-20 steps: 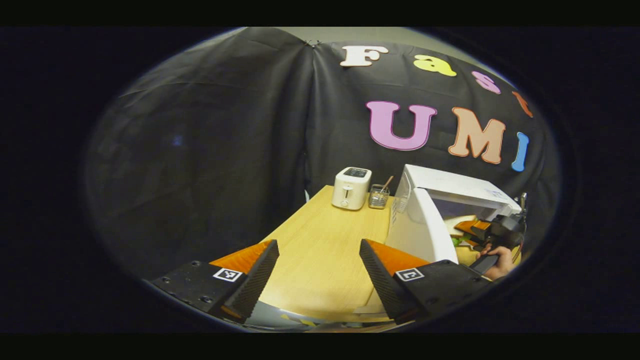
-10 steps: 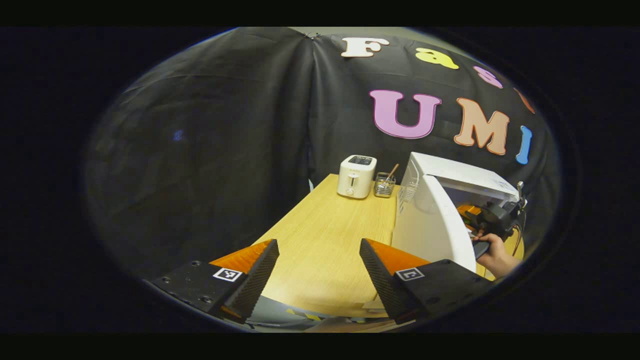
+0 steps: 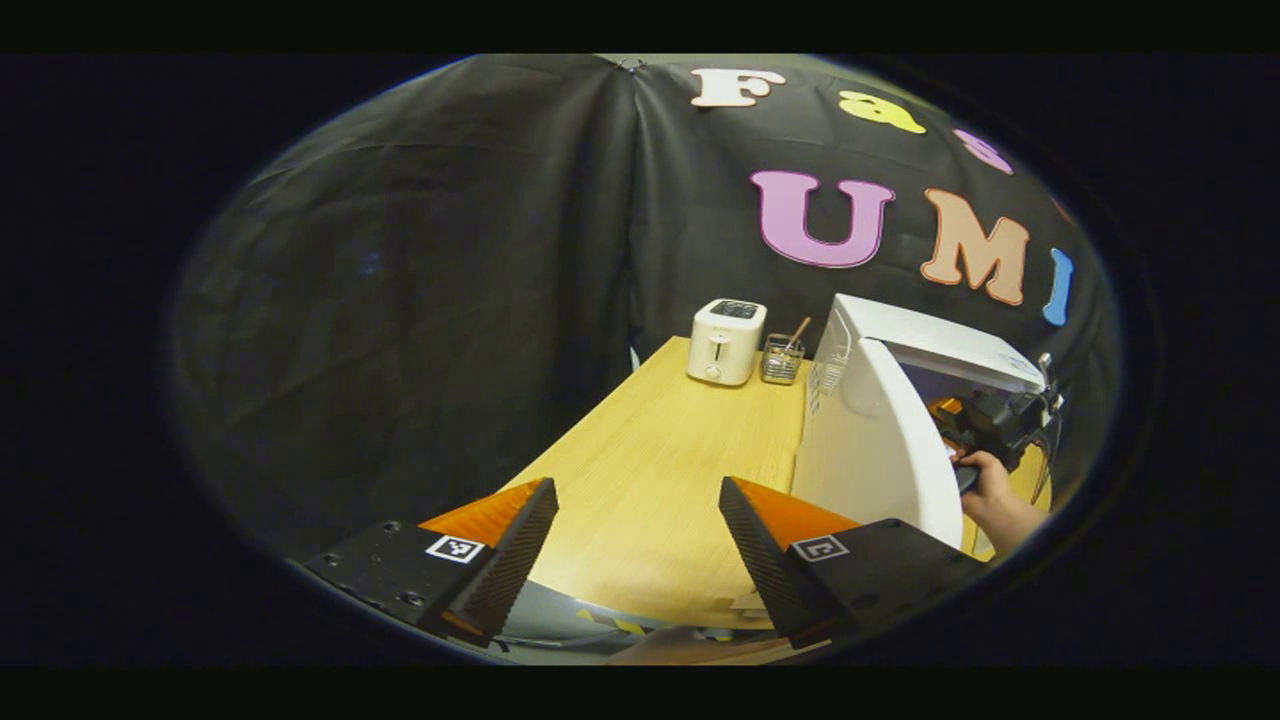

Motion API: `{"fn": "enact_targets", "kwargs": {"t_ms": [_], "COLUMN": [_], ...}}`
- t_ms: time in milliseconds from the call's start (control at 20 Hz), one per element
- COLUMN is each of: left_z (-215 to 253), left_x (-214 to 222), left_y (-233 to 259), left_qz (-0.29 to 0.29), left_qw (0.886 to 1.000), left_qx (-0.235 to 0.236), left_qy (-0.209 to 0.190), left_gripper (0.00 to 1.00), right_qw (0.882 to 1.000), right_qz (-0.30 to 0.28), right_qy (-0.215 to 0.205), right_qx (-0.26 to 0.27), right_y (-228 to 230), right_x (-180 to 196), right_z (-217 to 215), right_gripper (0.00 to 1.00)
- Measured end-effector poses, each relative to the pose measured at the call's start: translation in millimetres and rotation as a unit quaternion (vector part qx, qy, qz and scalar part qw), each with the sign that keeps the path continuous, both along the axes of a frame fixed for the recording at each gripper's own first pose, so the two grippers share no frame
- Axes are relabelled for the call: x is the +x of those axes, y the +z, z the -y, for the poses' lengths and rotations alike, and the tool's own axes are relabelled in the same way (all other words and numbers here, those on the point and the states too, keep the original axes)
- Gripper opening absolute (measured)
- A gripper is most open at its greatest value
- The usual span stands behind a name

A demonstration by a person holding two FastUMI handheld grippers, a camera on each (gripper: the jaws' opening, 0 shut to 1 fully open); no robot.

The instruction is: Open the microwave oven with the left hand, put the food in, and close the microwave oven.

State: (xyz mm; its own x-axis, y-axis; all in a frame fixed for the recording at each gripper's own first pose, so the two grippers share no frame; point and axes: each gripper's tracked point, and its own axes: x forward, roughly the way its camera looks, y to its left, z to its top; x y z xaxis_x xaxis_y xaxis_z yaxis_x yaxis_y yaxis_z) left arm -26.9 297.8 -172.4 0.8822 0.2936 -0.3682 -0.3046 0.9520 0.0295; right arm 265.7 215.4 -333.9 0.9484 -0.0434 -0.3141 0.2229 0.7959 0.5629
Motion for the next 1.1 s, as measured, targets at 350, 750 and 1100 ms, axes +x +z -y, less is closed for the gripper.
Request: {"fn": "enact_targets", "kwargs": {"t_ms": [350, 750, 1100], "left_z": [5, 14, 9], "left_x": [4, 6, 1], "left_y": [-1, -8, -15], "left_qz": [0.000, -0.008, -0.026], "left_qw": [1.000, 1.000, 1.000], "left_qx": [-0.002, -0.015, -0.001], "left_qy": [-0.006, -0.023, -0.015], "left_gripper": [0.94, 0.90, 0.17], "right_qw": [0.994, 0.991, 0.986], "right_qz": [-0.021, 0.027, 0.047], "right_qy": [0.013, 0.030, 0.083], "right_qx": [-0.106, -0.126, -0.133], "right_y": [-7, 43, 77], "right_x": [-6, -37, -105], "right_z": [17, 13, -11], "right_gripper": [0.85, 0.91, 0.90]}}
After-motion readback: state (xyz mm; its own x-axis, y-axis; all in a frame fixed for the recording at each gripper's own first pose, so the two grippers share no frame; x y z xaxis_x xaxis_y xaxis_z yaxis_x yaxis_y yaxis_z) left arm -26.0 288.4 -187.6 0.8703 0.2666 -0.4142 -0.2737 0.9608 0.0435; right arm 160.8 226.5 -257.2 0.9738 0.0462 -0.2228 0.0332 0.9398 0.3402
